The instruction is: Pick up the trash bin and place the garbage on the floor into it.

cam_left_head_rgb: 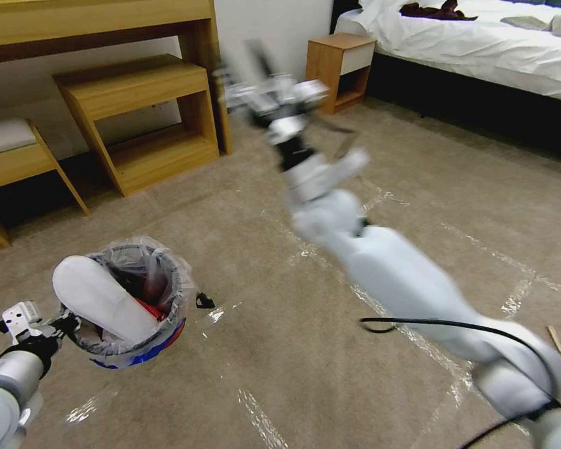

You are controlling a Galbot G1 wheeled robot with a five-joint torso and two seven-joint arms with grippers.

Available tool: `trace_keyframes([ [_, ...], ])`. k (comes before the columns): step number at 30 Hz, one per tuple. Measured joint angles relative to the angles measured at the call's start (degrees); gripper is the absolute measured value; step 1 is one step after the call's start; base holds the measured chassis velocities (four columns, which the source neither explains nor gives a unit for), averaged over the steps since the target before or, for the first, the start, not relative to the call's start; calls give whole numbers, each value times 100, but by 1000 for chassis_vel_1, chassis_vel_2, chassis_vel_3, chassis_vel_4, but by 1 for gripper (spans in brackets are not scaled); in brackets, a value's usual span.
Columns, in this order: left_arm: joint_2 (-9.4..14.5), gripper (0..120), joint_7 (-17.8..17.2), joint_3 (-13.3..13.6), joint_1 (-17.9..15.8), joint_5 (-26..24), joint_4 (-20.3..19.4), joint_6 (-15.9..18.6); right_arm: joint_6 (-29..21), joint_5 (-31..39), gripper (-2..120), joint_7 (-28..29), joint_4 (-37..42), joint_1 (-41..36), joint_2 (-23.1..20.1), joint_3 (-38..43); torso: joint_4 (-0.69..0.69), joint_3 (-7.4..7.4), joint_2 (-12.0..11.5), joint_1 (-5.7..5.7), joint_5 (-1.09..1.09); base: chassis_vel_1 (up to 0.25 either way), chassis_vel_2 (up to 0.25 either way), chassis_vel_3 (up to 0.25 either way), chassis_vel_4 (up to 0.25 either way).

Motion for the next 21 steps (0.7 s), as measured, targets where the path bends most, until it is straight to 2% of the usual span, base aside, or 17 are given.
trace_keyframes([
  [3, -29, 1, 12, -25, 3, 83, 0, -58, -100, -19, 100, 222, 201, -729, -529, 1020, 8, 0, 0, 0, -3, 0, 0, 0, 0],
  [7, -50, 1, 19, -72, 32, 148, -4, -95, -190, -104, 100, 358, 355, -1154, -762, 1618, 8, 0, 0, 0, -3, 0, 0, 0, 0],
  [8, -90, 1, 43, -147, 98, 194, -39, -122, -225, -222, 100, 453, 446, -1429, -860, 1938, 2, -1, 0, 0, -5, 0, 0, 0, 0],
  [9, -160, 1, 69, -244, 198, 246, -99, -157, -251, -368, 100, 517, 484, -1671, -895, 2138, 3, -1, 1, 0, -5, 0, 0, 0, 0],
  [11, -205, 1, 82, -299, 242, 289, -127, -179, -290, -486, 100, 585, 502, -1818, -899, 2239, 5, -1, 1, 0, -4, 0, 0, 0, 0],
  [12, -255, 1, 87, -350, 271, 361, -152, -211, -357, -699, 100, 712, 530, -2072, -891, 2406, 12, -1, 1, 0, -3, 0, 0, 0, 0],
  [13, -291, 1, 86, -371, 261, 449, -158, -243, -445, -1016, 100, 877, 573, -2472, -861, 2625, 13, -1, 0, 0, -4, 0, 0, 0, 0],
  [17, -427, 1, 83, -394, 246, 557, -209, -301, -481, -1822, 100, 1221, 586, -3403, -691, 2885, 7, -1, 0, 0, -3, 0, 0, 0, 0],
  [21, -494, 1, 87, -395, 225, 717, -213, -333, -505, -2034, 100, 1350, 877, -4224, -540, 3235, 8, -1, 1, 0, -5, 0, 0, 0, 0],
])
